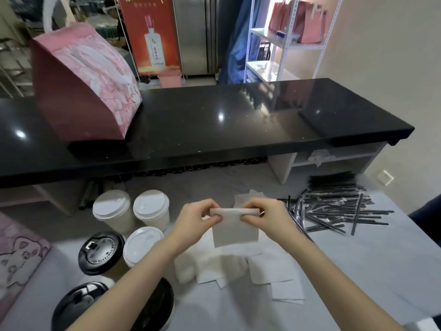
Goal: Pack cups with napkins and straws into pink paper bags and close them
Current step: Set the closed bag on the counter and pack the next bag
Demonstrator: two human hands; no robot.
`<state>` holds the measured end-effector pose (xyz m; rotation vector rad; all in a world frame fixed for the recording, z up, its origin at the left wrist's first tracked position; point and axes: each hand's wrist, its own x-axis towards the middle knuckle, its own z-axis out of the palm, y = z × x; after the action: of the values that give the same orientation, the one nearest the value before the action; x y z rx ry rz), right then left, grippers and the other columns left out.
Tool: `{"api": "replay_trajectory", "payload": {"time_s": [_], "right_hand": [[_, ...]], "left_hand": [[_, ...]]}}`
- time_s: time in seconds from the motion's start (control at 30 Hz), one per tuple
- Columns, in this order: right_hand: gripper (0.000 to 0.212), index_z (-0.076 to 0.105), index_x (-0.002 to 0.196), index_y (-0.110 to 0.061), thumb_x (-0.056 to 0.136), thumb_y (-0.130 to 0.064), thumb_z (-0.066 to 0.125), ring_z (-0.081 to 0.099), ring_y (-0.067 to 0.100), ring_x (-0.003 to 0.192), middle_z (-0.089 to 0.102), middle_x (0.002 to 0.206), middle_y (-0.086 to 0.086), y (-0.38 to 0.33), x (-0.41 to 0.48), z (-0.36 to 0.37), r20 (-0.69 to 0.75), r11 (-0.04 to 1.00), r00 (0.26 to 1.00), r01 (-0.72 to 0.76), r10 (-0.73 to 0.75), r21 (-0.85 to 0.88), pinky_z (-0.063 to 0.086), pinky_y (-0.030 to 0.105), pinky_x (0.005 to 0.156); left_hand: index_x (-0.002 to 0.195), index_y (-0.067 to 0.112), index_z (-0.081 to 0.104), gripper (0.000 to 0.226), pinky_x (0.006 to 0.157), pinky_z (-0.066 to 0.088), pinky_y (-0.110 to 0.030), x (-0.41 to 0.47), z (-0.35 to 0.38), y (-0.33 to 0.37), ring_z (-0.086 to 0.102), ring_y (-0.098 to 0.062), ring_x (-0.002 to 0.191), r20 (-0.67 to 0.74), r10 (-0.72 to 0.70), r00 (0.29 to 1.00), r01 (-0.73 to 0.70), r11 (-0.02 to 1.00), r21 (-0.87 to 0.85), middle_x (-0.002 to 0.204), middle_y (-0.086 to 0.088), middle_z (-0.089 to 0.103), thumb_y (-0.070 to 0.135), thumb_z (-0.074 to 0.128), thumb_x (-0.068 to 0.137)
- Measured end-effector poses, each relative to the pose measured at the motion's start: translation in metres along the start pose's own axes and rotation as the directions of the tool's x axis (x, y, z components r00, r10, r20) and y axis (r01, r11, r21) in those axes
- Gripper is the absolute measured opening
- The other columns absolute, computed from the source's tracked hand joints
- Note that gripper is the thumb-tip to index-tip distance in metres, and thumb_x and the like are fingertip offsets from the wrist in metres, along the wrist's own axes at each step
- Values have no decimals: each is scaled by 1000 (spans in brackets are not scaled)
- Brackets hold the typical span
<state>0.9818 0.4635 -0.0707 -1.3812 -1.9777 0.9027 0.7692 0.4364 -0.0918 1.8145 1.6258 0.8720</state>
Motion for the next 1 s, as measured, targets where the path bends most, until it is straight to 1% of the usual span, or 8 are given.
{"api": "replay_trajectory", "payload": {"time_s": [0.13, 0.23, 0.33, 0.5, 0.7, 0.77, 0.87, 1.0], "right_hand": [[19, 72, 89, -20, 74, -11, 78, 66, 15, 81, 71, 83, -1, -53, 10, 8, -20, 995, 996, 85, -84, 50, 53, 31, 75], [16, 71, 88, -16, 75, -10, 78, 67, 14, 80, 72, 82, -1, -105, 17, 36, -29, 978, 984, 180, -178, 109, 55, 27, 71], [9, 72, 85, -14, 78, -12, 77, 66, 11, 77, 71, 79, -3, -168, 22, 75, -18, 940, 953, 303, -304, 156, 54, 26, 71], [9, 71, 86, -10, 78, -11, 76, 66, 22, 79, 71, 79, 5, -274, 27, 149, 41, 870, 889, 436, -456, 231, 54, 43, 77], [6, 71, 84, -16, 80, -13, 74, 67, 12, 78, 71, 78, -5, -379, 36, 240, 108, 797, 803, 547, -586, 255, 55, 33, 74], [5, 70, 84, -14, 80, -12, 74, 67, 14, 78, 71, 79, -3, -405, 41, 268, 115, 786, 789, 564, -603, 251, 52, 26, 71], [8, 69, 84, -19, 81, -13, 73, 64, 8, 77, 69, 78, -8, -428, 47, 306, 173, 798, 788, 540, -591, 269, 50, 20, 69], [11, 70, 87, -21, 83, -11, 69, 66, 10, 85, 70, 85, -6, -438, 48, 342, 364, 839, 758, 514, -541, 176, 55, 33, 80]], "left_hand": [[77, 28, 65, 18, 62, 47, -16, -27, -62, 8, 62, -4, 68, -186, -20, 982, -1, 994, -110, 72, 9, 68, 12, 73, 81], [79, 25, 68, 15, 64, 49, -16, -58, -121, 5, 63, -2, 69, -339, -36, 940, -11, 991, -134, 74, 12, 69, 11, 73, 82], [81, 27, 69, 16, 67, 51, -19, -99, -183, -4, 64, -4, 73, -464, -46, 885, -13, 992, -125, 78, 12, 70, 12, 74, 82], [91, 33, 68, 15, 69, 52, -15, -182, -279, -35, 66, -1, 79, -663, -39, 748, 16, 999, -40, 82, 15, 70, 21, 73, 84], [86, 35, 64, 12, 79, 49, -27, -280, -374, -110, 58, -6, 93, -813, -55, 580, 342, 922, 182, 89, 17, 64, 25, 71, 85], [81, 34, 67, 17, 87, 45, -37, -298, -394, -131, 57, -18, 103, -798, -46, 601, 422, 866, 269, 86, 17, 65, 22, 78, 78], [85, 34, 70, 16, 104, 33, -52, -315, -407, -158, 47, -24, 125, -671, -144, 727, 478, 808, 344, 97, 16, 68, 37, 79, 71], [106, 33, 69, 49, 112, 28, -45, -329, -412, -181, 35, -18, 136, -585, -144, 799, 399, 853, 336, 126, 20, 59, 57, 66, 63]]}}
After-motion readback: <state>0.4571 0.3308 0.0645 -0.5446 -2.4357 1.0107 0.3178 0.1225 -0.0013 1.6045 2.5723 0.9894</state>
